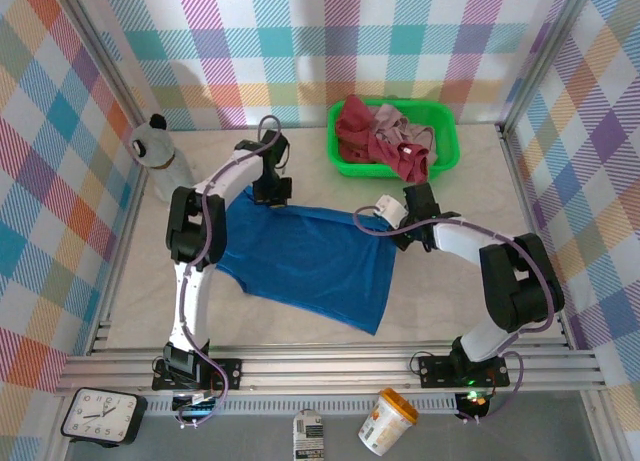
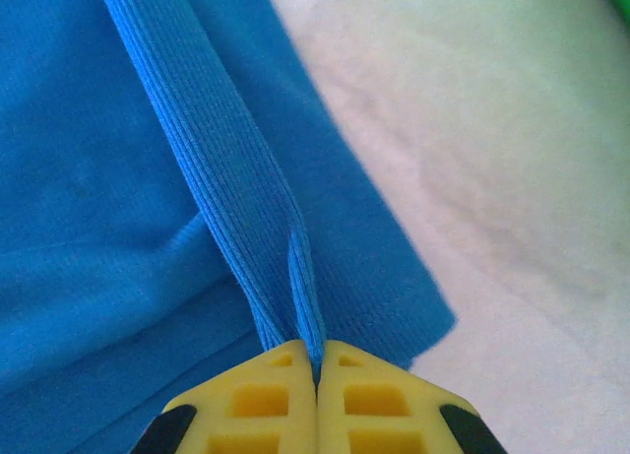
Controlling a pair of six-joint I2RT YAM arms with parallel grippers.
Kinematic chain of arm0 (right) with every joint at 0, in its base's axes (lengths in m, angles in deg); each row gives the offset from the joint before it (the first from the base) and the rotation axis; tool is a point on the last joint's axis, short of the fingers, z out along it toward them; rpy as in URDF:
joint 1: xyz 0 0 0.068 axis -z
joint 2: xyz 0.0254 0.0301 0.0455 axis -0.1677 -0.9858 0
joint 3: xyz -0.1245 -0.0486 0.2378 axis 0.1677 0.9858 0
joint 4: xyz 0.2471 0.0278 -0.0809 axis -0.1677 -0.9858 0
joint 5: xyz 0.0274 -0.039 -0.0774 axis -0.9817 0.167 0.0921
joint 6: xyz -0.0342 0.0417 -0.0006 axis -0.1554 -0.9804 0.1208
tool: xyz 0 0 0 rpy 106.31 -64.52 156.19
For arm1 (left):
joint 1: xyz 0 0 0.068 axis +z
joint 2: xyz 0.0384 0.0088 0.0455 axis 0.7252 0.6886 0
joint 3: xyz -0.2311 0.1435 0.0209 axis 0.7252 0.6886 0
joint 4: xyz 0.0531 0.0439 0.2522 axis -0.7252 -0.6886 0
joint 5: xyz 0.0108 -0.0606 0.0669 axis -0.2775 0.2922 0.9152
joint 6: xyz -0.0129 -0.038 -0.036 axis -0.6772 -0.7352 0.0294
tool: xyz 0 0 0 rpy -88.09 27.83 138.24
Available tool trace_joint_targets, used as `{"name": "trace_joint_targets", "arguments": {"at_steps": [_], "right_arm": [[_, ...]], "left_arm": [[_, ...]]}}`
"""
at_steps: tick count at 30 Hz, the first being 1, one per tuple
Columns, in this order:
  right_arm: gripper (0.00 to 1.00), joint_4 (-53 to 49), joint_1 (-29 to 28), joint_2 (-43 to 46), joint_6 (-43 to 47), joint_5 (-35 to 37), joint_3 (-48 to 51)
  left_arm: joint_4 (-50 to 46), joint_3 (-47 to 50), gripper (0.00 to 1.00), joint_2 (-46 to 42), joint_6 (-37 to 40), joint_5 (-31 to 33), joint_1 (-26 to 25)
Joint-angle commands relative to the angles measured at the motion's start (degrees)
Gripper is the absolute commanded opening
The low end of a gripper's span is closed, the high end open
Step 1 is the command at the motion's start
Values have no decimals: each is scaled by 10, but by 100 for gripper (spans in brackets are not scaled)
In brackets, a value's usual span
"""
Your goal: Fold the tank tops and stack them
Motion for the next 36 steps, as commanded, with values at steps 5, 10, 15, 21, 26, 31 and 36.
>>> {"name": "trace_joint_targets", "arguments": {"at_steps": [5, 10, 15, 21, 26, 31, 36], "right_arm": [[1, -24, -18, -2, -11, -1, 12], [6, -42, -26, 1, -15, 2, 19], [17, -72, -29, 14, -25, -11, 15], [33, -114, -30, 69, -55, -40, -7], [40, -95, -30, 133, -160, -117, -6], [48, -11, -30, 103, -382, -141, -15], [49, 50, -31, 21, -526, -156, -34]], "left_arm": [[15, 48, 7, -21, 3, -14, 4], [16, 56, 12, -16, 4, -17, 4], [-6, 60, 17, -26, 16, -7, 4], [-37, 45, 37, -60, 34, -16, 6], [-70, -2, 44, -55, 49, -21, 20], [-83, -78, 46, -20, 36, 9, 52], [-113, -193, 49, 57, 30, 61, 81]]}}
